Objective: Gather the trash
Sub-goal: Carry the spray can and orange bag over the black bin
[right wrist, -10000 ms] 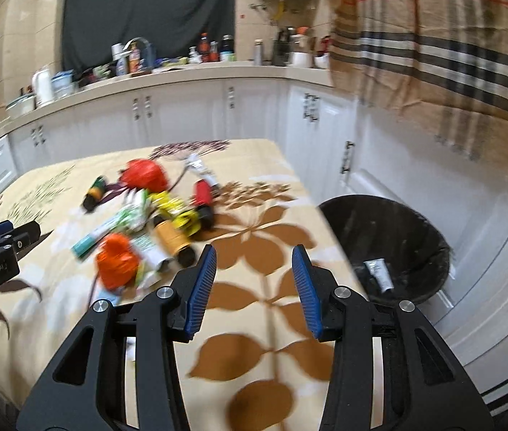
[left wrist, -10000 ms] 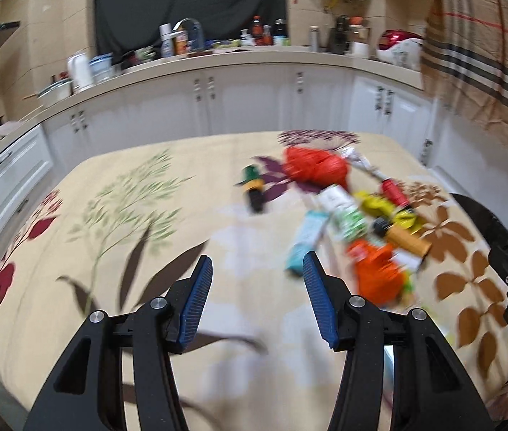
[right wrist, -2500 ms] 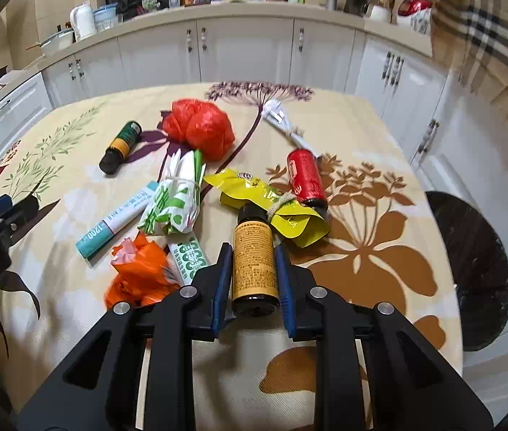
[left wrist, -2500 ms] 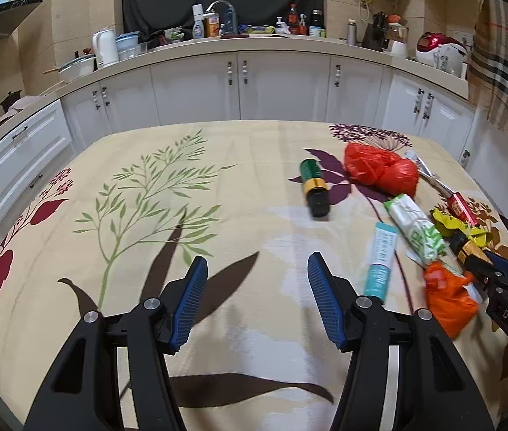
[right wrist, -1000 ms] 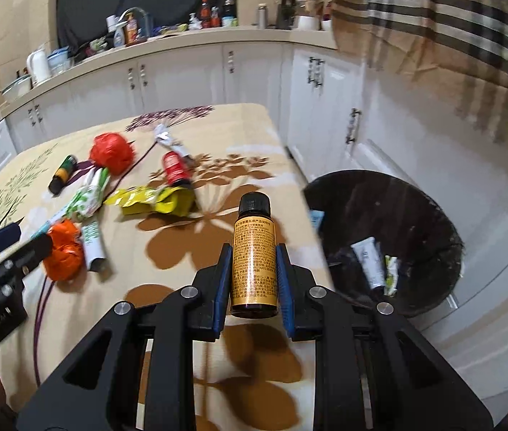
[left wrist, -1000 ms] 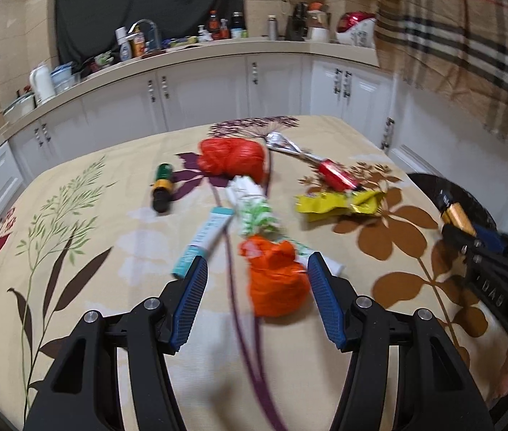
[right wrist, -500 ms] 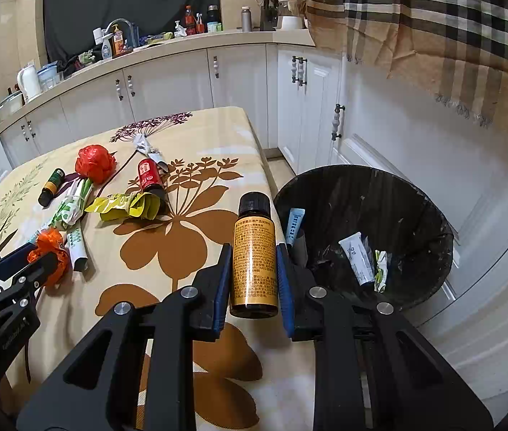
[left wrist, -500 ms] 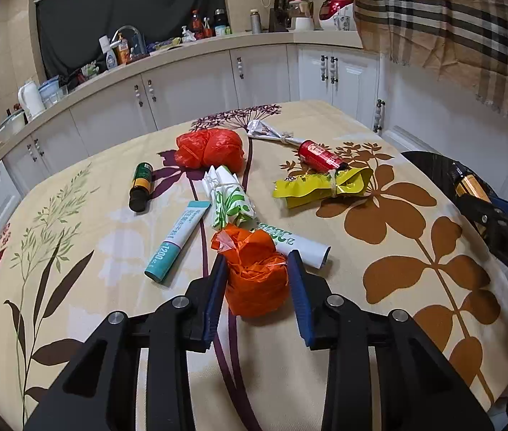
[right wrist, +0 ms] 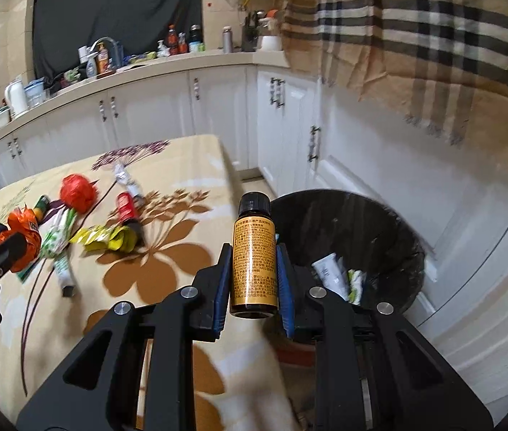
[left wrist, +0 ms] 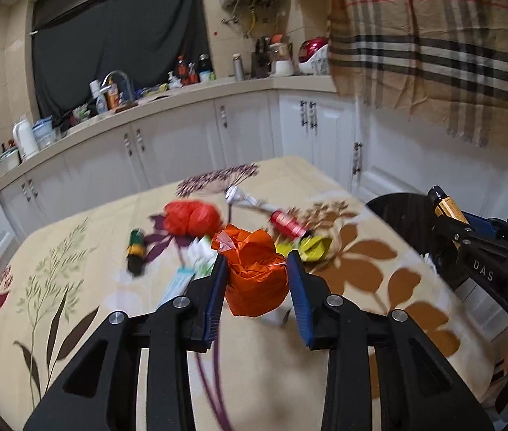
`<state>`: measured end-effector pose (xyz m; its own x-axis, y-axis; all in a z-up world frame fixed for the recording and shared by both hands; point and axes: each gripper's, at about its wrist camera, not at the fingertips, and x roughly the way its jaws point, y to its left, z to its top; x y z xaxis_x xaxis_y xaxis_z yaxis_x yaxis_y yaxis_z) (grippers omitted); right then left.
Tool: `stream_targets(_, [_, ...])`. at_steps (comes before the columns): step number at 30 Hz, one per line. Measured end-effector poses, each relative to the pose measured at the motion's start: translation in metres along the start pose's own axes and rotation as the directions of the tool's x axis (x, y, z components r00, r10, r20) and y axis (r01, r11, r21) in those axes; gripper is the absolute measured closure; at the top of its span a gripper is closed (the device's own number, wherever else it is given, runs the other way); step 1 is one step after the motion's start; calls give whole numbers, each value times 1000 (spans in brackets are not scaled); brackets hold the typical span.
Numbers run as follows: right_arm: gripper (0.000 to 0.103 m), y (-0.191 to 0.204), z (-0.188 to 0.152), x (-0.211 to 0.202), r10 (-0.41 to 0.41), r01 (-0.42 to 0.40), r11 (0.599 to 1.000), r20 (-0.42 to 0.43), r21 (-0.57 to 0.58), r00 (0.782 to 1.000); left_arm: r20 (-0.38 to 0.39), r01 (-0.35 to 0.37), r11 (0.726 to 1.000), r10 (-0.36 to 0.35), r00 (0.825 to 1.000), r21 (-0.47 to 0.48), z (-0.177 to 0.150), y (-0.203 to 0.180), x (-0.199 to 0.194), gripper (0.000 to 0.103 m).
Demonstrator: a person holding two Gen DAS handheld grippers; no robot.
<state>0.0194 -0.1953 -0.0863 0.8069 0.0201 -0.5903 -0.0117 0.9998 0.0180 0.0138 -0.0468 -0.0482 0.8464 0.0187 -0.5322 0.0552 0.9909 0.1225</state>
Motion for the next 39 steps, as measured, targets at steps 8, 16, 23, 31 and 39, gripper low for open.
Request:
stream_targets(8, [80,-30,17,5,-109,108,994,38,36,993,58,95,995,-96,994,13,40,-33,25,68])
stream_targets(16, [80,-57,32,18,-205,200,977,66,73,977,80,151,986,-157,984,69,64,-74,53,68])
stream_targets(23, [80,-81,37,37,-251,243,963,57,114,966,45,190,977,-195,980,94,75,-105,88,68])
stream_targets(31, [80,-100,35,55,-278,270,951,34,150,960,20,203,972,-206,978,123,79,-128,113,68])
stream_targets(39, [80,-112,32,69,-286,281,945,7,167,958,-8,207,967,-208,978,149,81,-145,129,68])
